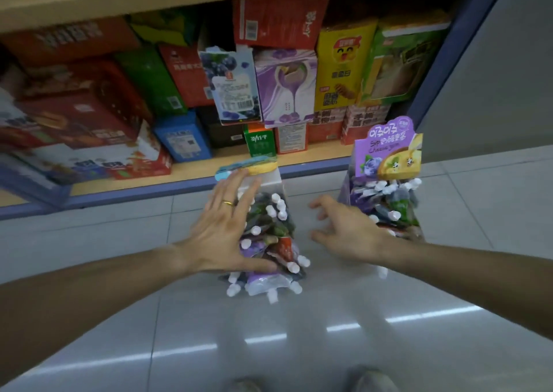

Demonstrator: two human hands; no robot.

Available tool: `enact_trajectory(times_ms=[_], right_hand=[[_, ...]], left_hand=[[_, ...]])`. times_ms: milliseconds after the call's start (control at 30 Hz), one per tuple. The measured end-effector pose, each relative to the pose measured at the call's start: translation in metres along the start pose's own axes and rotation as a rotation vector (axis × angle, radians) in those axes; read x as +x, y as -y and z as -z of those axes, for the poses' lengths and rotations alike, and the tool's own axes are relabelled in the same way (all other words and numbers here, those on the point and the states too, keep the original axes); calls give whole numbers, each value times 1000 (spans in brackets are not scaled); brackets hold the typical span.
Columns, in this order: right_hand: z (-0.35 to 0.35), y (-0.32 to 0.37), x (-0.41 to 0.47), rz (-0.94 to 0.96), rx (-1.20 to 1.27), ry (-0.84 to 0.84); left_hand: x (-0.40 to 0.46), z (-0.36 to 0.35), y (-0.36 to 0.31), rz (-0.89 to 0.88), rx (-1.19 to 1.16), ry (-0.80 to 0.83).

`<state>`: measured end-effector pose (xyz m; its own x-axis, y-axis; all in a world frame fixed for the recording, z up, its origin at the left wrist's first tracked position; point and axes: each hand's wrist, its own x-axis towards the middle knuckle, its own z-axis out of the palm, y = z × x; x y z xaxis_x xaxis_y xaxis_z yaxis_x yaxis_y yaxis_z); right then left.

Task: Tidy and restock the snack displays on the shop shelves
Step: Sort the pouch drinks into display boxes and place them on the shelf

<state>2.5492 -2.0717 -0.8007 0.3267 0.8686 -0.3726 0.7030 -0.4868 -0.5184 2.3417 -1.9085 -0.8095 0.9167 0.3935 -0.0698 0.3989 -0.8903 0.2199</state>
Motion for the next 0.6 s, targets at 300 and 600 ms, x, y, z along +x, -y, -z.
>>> enact_trajectory(times_ms=[300,600], right_hand=[[-66,3,63,-255,481,188],[-85,-14,71,-378,869,130]], left_hand=[[-50,-74,109,373,-298,179],[-10,-104,80,71,-386,192]])
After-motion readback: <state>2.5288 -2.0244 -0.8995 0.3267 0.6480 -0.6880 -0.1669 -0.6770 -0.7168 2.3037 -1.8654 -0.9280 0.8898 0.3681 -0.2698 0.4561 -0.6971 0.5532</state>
